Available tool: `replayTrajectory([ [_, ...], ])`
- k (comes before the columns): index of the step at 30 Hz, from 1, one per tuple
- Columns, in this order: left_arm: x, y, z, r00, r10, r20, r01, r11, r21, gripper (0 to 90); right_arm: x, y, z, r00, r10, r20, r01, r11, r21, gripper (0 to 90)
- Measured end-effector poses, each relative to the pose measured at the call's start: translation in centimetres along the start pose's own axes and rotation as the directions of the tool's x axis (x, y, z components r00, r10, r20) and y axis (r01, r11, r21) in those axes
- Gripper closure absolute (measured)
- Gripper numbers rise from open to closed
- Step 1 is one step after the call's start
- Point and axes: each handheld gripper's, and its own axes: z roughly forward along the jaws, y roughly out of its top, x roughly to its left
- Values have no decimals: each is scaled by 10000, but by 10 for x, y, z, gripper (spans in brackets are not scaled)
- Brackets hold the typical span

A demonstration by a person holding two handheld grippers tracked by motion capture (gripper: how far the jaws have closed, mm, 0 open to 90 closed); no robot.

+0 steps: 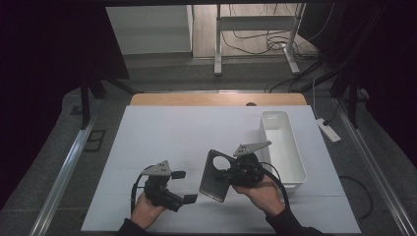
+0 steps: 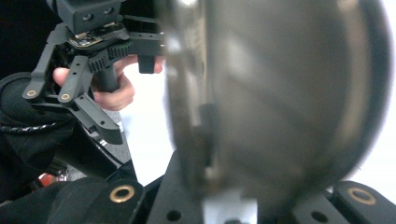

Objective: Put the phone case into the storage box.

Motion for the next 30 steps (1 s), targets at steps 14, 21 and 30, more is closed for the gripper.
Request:
replayTrajectory([
  [14, -6, 3, 8, 9978, 360, 557, -373, 9991, 221, 0, 11, 1, 5, 9961, -406, -779, 429, 9987, 276, 860],
  [21, -10, 6, 14, 9954, 289, 914, -321, 9989, 333, 0, 16, 2, 7, 9924, -542, -1105, 581, 9978, 321, 860],
  [30, -10, 7, 20, 9923, 209, 1225, -271, 9984, 493, 0, 21, 4, 10, 9871, -689, -1448, 748, 9965, 360, 860],
])
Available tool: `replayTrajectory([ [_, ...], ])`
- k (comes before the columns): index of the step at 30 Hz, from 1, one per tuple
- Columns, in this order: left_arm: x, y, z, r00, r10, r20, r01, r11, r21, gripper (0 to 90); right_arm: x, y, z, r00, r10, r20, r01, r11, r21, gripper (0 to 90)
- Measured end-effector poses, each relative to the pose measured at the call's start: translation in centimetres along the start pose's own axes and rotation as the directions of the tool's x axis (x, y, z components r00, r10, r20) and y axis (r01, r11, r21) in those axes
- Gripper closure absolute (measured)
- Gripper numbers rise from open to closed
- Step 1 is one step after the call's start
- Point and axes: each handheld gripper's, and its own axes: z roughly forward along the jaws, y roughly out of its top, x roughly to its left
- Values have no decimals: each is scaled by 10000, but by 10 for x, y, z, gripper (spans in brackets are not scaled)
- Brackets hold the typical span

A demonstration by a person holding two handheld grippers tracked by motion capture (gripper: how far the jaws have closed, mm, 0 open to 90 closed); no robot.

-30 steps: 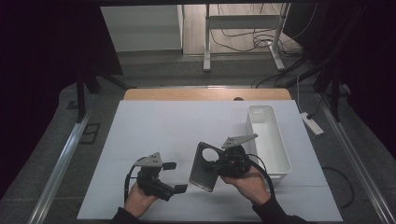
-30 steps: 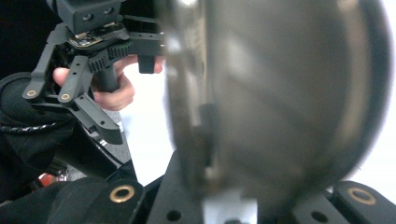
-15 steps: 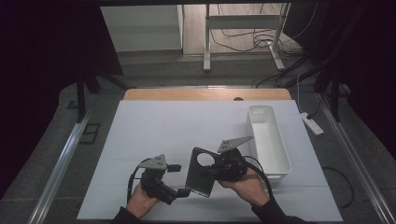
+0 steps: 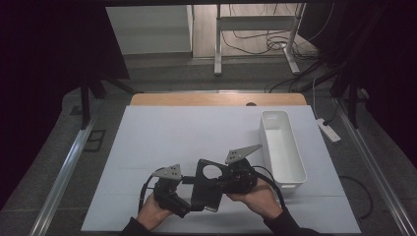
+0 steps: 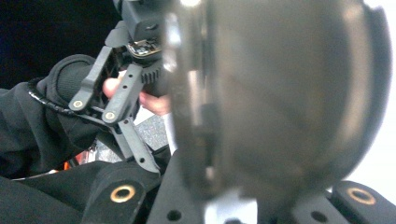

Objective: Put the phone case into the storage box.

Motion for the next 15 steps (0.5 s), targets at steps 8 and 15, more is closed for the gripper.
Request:
replayTrajectory([
  [8, -3, 1, 3, 9993, 264, 260, -269, 9995, 158, 95, 2, 1, 0, 9996, -116, -255, 114, 9999, -79, 860],
  [15, -4, 1, 0, 9966, 323, 757, -327, 9995, 36, 333, 6, 2, -1, 9983, -297, -493, 295, 9996, -53, 860],
])
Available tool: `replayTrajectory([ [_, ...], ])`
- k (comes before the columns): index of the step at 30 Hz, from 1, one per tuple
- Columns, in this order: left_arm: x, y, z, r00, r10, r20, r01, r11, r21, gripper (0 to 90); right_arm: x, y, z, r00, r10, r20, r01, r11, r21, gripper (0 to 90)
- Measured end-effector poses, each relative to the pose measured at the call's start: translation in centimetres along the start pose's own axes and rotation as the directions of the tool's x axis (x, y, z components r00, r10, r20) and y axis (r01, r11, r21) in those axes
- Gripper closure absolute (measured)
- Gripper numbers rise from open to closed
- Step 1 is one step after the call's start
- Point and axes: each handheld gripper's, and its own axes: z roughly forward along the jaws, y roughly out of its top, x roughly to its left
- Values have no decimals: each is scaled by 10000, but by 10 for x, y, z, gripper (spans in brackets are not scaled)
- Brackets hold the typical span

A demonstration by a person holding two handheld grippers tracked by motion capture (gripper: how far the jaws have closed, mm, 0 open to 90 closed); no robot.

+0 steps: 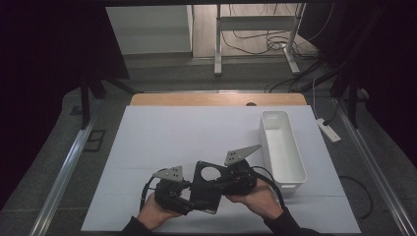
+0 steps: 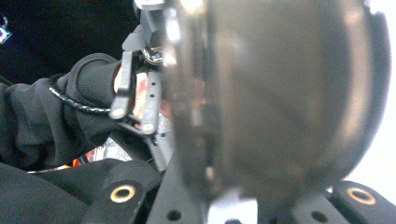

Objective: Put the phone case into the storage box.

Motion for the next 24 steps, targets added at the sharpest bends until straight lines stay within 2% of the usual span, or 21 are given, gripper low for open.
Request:
replayTrajectory([
  [2, 0, 0, -1, 9999, 1, 156, 0, 10000, -36, 444, 1, 0, 0, 9999, -86, -74, 86, 10000, -20, 860],
  [8, 1, -1, -3, 9981, 6, 615, 0, 9999, -100, 620, 3, 1, 0, 9995, -213, -221, 213, 9998, 25, 860],
  [13, 3, -1, -3, 9926, 66, 1216, -41, 9998, -210, 763, 3, 1, 0, 9991, -294, -310, 295, 9996, 33, 860],
  [19, 4, -1, -4, 9836, 222, 1791, -183, 9996, -237, 826, 2, 1, 0, 9974, -412, -599, 413, 9991, 18, 859],
  [24, 2, 0, -4, 9829, 520, 1765, -503, 9986, -140, 843, 2, 1, 1, 9963, -296, -804, 299, 9996, 23, 859],
])
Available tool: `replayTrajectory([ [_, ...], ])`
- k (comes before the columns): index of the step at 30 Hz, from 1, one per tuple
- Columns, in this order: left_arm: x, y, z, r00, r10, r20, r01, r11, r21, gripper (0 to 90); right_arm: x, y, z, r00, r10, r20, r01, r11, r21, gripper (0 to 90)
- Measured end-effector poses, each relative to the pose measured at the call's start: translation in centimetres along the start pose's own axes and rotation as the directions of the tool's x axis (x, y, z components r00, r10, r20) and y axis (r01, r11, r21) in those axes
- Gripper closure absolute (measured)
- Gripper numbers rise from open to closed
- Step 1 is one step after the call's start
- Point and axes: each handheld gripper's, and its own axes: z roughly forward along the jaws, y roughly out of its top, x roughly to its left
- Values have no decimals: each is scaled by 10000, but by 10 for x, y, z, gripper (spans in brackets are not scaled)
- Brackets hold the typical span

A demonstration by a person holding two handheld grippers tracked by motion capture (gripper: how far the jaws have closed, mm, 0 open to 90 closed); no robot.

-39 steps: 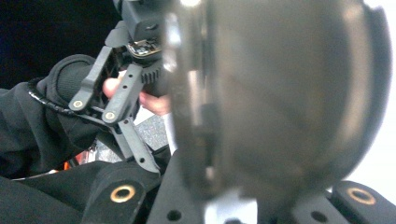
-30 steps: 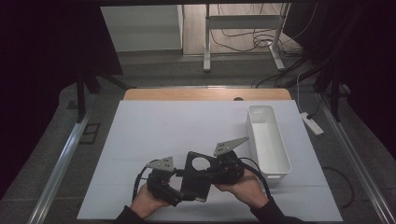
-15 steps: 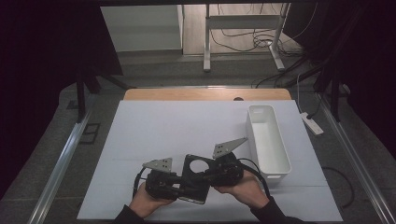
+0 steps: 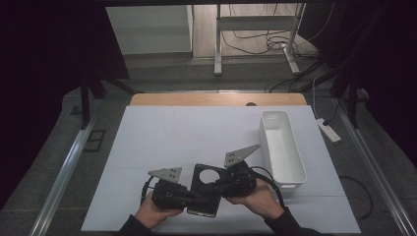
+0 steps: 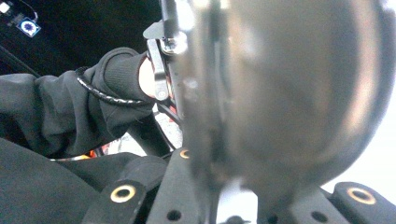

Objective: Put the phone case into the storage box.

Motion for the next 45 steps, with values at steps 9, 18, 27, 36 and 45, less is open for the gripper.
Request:
replayTrajectory([
  [9, -3, 2, 0, 9978, -6, -660, 21, 9998, 222, 848, 0, 0, 1, 9970, -202, 744, 192, 9997, 137, 682],
  [18, -5, 0, -2, 9880, -279, -1520, 367, 9978, 555, 847, -1, 2, -4, 9837, -285, 1778, 310, 9995, -112, 352],
  [27, -4, -2, -8, 9664, -665, -2484, 755, 9968, 270, 847, -4, 5, -17, 9562, -51, 2928, 253, 9976, -651, 125],
  [36, -6, -2, -9, 9341, -914, -3451, 1018, 9947, 122, 846, -3, 4, -19, 9244, -18, 3814, 278, 9977, -625, 3],
  [45, -12, -1, -5, 8596, -870, -5035, 1172, 9927, 285, 846, -10, 2, -27, 8946, 237, 4463, 219, 9951, -969, 0],
])
